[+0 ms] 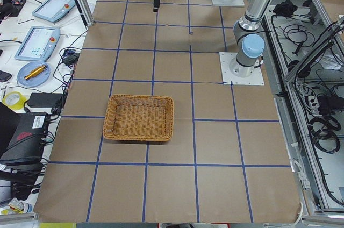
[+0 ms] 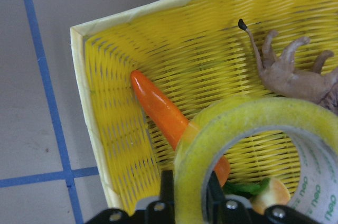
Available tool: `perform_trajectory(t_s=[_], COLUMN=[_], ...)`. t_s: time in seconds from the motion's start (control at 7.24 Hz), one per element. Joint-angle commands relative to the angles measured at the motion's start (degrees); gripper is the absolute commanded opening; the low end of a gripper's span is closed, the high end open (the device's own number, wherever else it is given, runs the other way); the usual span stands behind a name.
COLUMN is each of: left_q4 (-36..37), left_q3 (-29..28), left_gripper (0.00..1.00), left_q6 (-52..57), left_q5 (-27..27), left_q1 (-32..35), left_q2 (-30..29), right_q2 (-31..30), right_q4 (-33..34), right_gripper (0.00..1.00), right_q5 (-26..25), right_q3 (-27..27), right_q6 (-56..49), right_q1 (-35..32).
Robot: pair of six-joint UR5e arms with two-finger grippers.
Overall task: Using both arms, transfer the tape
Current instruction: 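Grasp the yellow tape roll with the right gripper and lift it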
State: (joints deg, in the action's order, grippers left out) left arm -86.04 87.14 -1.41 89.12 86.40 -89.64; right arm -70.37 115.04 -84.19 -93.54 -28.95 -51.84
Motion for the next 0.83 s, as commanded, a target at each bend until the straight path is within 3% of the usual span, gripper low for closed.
perform_trajectory(t_s=[0.0,0.28,0.55,0.69], left_q4=[0.0,0.0,0.0,0.0], left_q3=[0.0,0.0,0.0,0.0], left_gripper=[1.00,1.00,1.00,1.00], left_q6=[-0.1,-0.1,0.0,0.1], left_q5=[0.0,0.0,0.0,0.0], left_q1=[0.0,0.0,0.0,0.0], left_q2=[0.0,0.0,0.0,0.0], right_q2=[-6.5,-6.2,-0.4,3.4], right_q4=[-3.2,-2.5,0.3,4.8], right_gripper=[0.00,0.00,0.00,0.00], right_q5=[-2.1,-4.7,-4.4,-4.2], right_q3=[0.2,0.2,0.9,1.3], right_q6=[10.1,32.0,55.9,68.1], right_q1=[-10.4,-27.2,-41.3,-48.2])
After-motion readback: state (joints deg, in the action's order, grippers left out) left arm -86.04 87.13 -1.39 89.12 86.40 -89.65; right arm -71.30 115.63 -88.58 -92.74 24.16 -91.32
